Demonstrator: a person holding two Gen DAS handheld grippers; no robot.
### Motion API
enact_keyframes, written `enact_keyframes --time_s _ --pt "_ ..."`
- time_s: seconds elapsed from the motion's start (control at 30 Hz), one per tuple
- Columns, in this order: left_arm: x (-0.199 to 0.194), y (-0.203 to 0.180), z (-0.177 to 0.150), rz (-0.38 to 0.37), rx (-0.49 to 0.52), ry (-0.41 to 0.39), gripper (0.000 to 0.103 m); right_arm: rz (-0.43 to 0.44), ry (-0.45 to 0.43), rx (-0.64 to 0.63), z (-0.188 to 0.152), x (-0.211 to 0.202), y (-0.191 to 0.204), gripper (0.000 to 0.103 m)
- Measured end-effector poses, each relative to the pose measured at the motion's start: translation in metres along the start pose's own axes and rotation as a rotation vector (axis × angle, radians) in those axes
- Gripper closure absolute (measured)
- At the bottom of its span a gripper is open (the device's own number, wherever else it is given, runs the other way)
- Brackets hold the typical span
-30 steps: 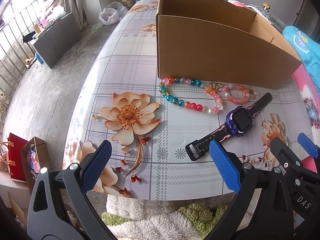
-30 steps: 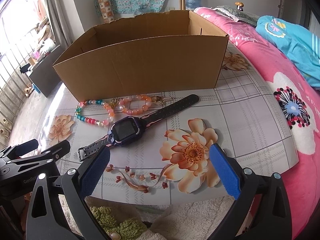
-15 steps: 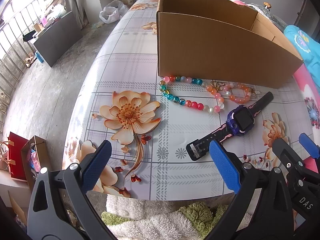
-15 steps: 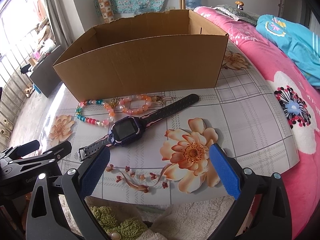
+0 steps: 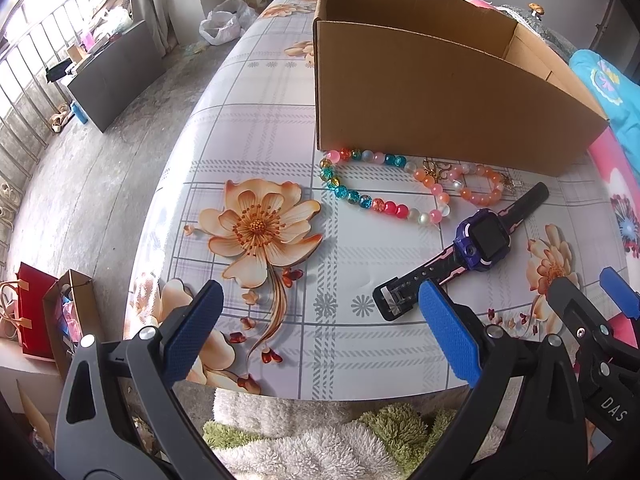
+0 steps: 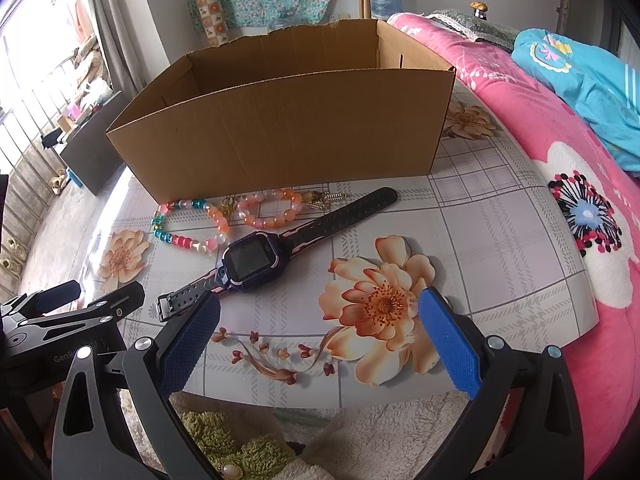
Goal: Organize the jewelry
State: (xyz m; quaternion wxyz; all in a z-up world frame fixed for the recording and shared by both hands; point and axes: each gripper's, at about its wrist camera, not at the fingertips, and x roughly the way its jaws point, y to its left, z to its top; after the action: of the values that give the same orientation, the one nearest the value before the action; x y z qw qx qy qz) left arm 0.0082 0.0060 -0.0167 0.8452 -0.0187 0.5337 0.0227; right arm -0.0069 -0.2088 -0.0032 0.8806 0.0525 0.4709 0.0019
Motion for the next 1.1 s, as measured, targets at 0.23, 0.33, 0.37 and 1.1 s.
enact_keyframes --time_s 0.23,0.33,0.37,1.1 --pt "0.0014 -0.0001 0.0006 0.003 -0.002 0.004 0.008 0.001 0.000 -0.003 -0.0009 0.0001 0.0003 0.006" --pt "0.0019 0.0007 0.0008 0.005 -0.003 0.005 0.008 0.004 0.000 -0.004 -0.0008 -0.0002 0.0004 0.006" --pt "0.0020 0.0012 0.0002 0.006 -0.004 0.006 0.008 0.006 -0.001 -0.004 -0.0009 -0.0003 0.0007 0.006" --pt "0.0044 0.0005 0.0030 0.028 -0.005 0.012 0.008 0.022 -0.001 0.000 0.0007 0.0000 -0.0002 0.006"
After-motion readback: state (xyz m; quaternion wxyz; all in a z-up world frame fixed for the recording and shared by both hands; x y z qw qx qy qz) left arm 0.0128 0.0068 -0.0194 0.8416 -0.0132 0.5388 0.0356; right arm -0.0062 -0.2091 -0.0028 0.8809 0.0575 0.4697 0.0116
